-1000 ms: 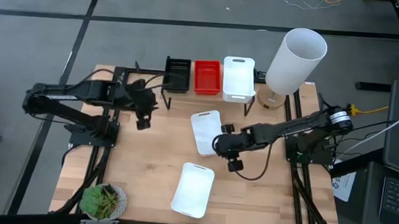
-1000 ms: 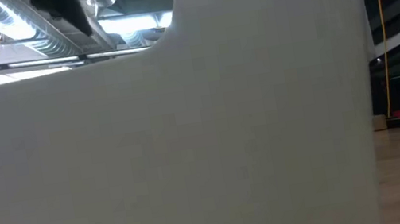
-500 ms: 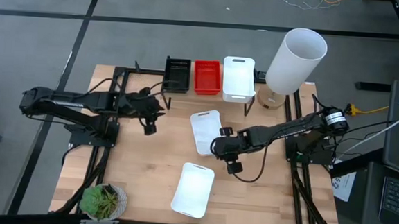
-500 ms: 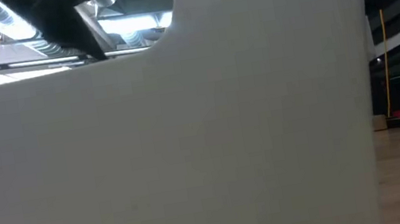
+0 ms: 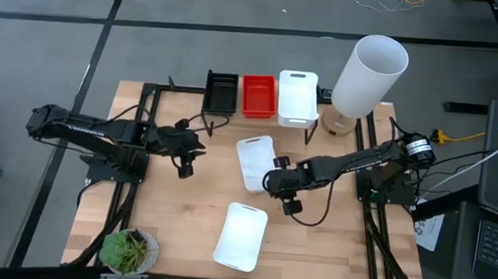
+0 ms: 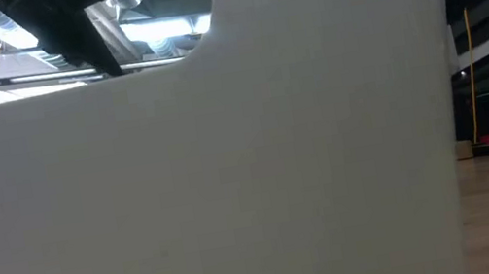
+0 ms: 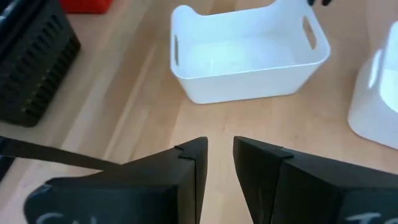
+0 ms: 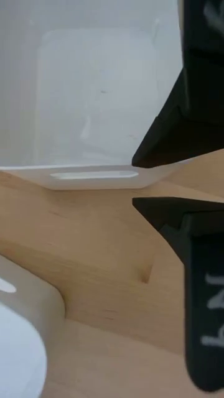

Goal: Stack baskets on shelf by color
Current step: Stack the top white bin on top of the white bin on the shelf

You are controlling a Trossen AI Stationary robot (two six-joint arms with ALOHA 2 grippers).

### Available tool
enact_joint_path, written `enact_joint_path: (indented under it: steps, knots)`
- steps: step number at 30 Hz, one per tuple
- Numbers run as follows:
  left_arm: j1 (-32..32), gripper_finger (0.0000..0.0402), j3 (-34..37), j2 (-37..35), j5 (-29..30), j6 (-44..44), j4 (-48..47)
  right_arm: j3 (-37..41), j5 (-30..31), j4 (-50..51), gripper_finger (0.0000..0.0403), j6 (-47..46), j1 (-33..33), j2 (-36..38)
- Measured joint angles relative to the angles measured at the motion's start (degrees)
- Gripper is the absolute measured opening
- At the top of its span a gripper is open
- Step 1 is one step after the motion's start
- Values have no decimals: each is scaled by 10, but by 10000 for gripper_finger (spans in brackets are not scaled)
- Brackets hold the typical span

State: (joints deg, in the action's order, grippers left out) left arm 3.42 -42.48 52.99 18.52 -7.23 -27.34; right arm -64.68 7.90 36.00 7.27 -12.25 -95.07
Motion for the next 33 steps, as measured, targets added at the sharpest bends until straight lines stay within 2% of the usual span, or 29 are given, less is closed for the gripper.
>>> enact_joint_path:
  steps: [11,19,26,33]
  knots:
    - [32,70,0,0,0,-18,-1,1,31,-20,97,51,-6,0]
    - [42,70,0,0,1,-18,-1,1,49,-10,97,54,-5,0]
    - [42,70,0,0,3,-18,-1,23,12,-19,97,51,19,-3]
    - [42,70,6,0,6,-17,7,50,3,-55,97,51,26,-3]
